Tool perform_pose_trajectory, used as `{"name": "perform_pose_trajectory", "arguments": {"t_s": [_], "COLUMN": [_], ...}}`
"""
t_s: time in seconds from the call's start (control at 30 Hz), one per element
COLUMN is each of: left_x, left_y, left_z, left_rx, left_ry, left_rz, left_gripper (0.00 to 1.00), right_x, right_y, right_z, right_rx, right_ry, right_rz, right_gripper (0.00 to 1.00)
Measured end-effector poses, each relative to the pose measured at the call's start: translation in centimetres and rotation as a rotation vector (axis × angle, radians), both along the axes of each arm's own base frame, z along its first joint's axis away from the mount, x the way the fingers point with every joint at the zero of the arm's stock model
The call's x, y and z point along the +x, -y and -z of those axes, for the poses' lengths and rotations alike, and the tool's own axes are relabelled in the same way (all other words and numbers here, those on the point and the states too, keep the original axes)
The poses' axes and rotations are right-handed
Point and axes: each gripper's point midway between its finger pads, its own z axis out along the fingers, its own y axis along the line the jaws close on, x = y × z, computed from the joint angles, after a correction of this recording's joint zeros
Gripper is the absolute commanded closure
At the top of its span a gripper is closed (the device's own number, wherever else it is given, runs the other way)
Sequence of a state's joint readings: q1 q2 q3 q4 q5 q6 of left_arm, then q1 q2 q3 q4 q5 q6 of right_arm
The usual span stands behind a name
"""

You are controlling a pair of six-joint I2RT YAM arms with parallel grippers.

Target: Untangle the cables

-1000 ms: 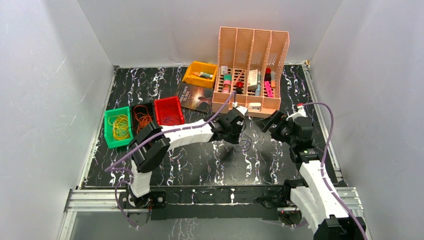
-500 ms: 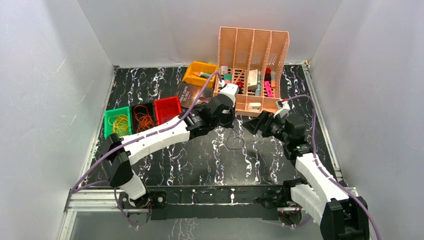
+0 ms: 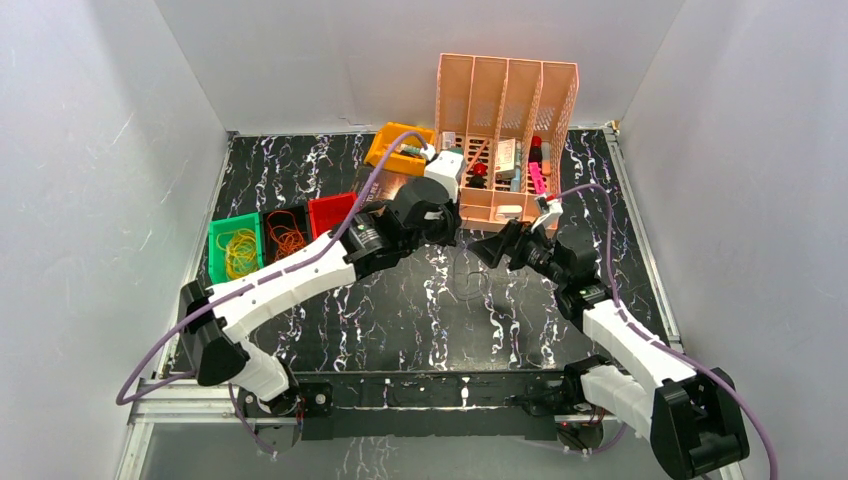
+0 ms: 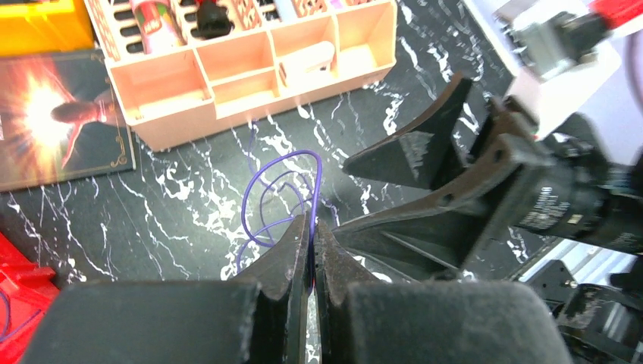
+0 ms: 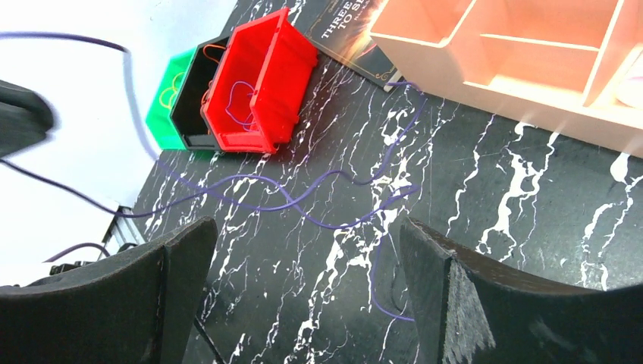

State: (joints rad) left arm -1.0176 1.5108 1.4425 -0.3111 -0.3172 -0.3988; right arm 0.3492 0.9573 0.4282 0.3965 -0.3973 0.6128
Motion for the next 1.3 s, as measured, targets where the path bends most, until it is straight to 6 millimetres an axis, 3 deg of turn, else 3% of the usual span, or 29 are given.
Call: {"name": "perform_pose_trajectory", "arguments": {"t_s": [0.2, 0.53, 0.8, 1.1, 1.3], "left_x": [-0.2, -0.6, -0.8, -1.1, -1.1], "left_y": [0.1, 0.5, 0.9, 0.3, -0.2], "left_z": [-3.5, -4.0, -5.6, -5.9, -7.8], "left_rx": [-0.055, -0.063, -0.096, -0.056, -0.036], "left_ry": [0.049, 0.044, 0.054, 0.059, 0.101], "left_rz": [0.024, 0.06, 0.081, 0.096, 0.112], "left_gripper": [1.0, 1.0, 1.0, 1.0, 1.0], "right_x": [0.6, 0.3, -0.1, 0.6, -0.4], "right_y": [-0.4, -2.9, -4.4, -2.8, -0.8], "right_z": [0.4, -0.7, 1.5, 2.3, -0.7], "right_rx": [-0.004, 0.01, -0.01, -0.036, -0.051], "right_ry": [0.001, 0.034, -0.033, -0.042, 0.125], "right_rz": [-0.009, -0.107, -0.134, -0.014, 0.041], "right_gripper": [0.02, 0.02, 0.02, 0.02, 0.02]}}
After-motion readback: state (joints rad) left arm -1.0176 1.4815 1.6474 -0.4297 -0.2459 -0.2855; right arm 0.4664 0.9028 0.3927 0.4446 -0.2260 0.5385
